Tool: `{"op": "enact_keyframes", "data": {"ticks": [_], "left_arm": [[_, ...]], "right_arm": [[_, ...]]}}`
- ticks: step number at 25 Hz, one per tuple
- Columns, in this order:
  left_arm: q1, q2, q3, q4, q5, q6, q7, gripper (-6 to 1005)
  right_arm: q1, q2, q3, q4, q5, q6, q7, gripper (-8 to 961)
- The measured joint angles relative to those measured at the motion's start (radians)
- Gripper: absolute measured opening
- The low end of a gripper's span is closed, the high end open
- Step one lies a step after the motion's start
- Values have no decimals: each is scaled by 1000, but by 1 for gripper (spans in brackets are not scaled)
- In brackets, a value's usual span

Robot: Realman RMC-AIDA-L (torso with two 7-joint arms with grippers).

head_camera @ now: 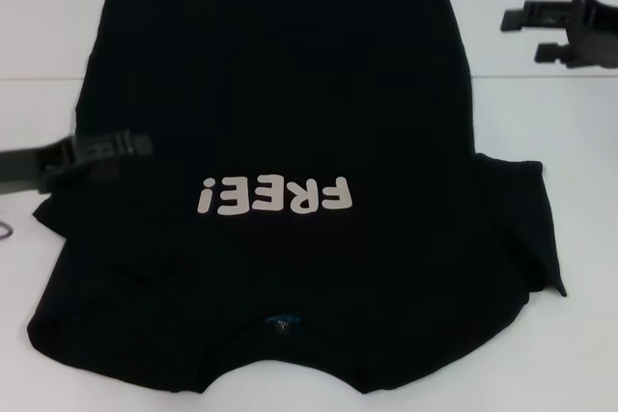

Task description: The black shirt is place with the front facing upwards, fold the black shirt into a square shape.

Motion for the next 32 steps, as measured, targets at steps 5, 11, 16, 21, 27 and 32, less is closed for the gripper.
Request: {"op": "enact_keyframes", "data": {"ticks": [5, 11, 16, 21, 27, 32], "left_arm": [[62, -3, -9, 7, -60, 236, 373, 872], [98, -45, -94, 11, -94, 219, 504, 873], [77, -47, -107, 6, -96, 207, 486, 873], [50, -55, -107, 4, -96, 190, 481, 872], [32, -58, -108, 0, -96, 179, 473, 872], [31, -59, -109, 0, -97, 178, 470, 873]], "right_arm": [[-27, -22, -12, -62, -60, -96, -6, 855], [-65, -44, 1, -101, -108, -212, 2, 850], [-69, -50, 6, -135, -277, -364, 45, 845], [-70, -37, -3, -128, -377, -422, 60, 841], [-71, -16, -4, -128, -418, -399, 61, 836], [-72, -3, -20, -128, -424, -390, 61, 831]]}}
